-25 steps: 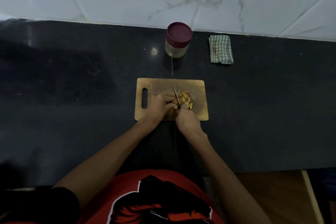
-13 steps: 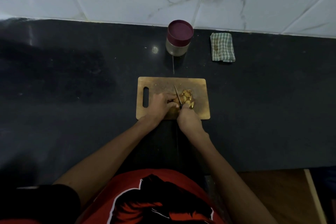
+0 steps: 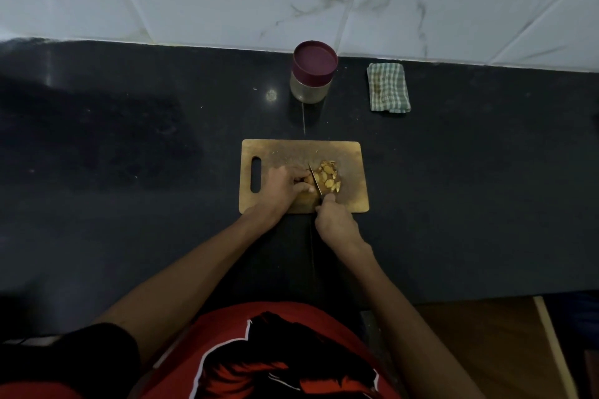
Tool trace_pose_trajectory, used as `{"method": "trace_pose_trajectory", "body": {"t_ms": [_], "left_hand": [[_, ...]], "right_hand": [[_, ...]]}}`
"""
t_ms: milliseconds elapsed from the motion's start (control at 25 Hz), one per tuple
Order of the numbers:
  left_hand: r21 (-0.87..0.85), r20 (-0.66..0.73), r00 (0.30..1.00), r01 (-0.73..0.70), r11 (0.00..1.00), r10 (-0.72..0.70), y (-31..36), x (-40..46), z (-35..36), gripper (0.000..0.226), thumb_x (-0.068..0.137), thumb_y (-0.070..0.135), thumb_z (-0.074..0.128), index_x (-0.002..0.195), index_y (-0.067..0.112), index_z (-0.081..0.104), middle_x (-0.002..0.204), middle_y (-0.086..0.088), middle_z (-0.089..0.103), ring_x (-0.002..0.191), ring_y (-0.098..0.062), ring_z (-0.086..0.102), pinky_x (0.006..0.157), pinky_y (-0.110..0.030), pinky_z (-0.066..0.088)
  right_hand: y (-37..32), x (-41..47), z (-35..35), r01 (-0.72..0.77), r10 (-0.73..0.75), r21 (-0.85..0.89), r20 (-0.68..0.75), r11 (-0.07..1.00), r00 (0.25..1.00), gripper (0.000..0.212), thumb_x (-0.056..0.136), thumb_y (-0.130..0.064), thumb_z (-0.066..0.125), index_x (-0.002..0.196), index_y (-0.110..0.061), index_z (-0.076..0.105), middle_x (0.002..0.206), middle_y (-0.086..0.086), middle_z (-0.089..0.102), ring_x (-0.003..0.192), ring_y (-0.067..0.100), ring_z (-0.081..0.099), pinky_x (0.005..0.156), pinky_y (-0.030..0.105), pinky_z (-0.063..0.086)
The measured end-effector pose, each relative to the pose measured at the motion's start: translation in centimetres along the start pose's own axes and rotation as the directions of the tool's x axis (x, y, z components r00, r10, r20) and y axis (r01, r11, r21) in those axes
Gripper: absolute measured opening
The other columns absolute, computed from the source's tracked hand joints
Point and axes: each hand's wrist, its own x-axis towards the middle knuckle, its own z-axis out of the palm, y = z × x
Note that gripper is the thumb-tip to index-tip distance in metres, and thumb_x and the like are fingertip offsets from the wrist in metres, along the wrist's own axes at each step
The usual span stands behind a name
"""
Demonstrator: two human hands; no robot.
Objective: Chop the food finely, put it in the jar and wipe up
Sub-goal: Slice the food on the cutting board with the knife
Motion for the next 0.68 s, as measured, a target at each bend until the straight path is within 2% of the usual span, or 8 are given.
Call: {"method": "trace_pose_trajectory", "body": {"t_ms": [160, 400, 680], "left_hand": [[0.008, -0.013, 1.000, -0.025, 1.000, 0.025, 0.3, -0.3, -0.1, 0.030, 0.076, 0.007, 0.074, 0.105, 0.003, 0.069, 0.108, -0.008, 0.070, 0.101, -0.014, 0.063, 0.090, -0.018, 0.043], [-0.019, 0.001, 0.999, 0.051, 0.999, -0.051, 0.0, -0.1, 0.0, 0.038, 0.075, 0.012, 0.076, 0.111, 0.005, 0.067, 0.111, -0.008, 0.069, 0.101, -0.011, 0.061, 0.088, -0.015, 0.041], [0.054, 0.035, 0.999, 0.019, 0.998, -0.021, -0.6, -0.1, -0.2, 0.045, 0.076, 0.018, 0.075, 0.118, 0.008, 0.063, 0.112, -0.009, 0.068, 0.095, -0.007, 0.059, 0.081, -0.012, 0.041]], "right_hand": [[-1.5, 1.0, -0.9, 0.024, -0.023, 0.027, -0.040, 0.999, 0.999, 0.027, 0.101, -0.011, 0.039, 0.126, -0.005, 0.047, 0.121, 0.017, 0.060, 0.110, 0.032, 0.059, 0.090, 0.043, 0.049], [1.5, -1.4, 0.7, -0.007, 0.007, 0.010, -0.006, 1.000, 1.000, 0.017, 0.105, -0.025, 0.036, 0.112, -0.012, 0.045, 0.111, 0.013, 0.062, 0.102, 0.029, 0.060, 0.087, 0.047, 0.050], [1.4, -1.2, 0.3, -0.006, 0.012, 0.107, -0.062, 0.994, 0.998, 0.021, 0.105, -0.029, 0.037, 0.114, -0.012, 0.048, 0.110, 0.011, 0.060, 0.100, 0.026, 0.059, 0.079, 0.042, 0.046]]}}
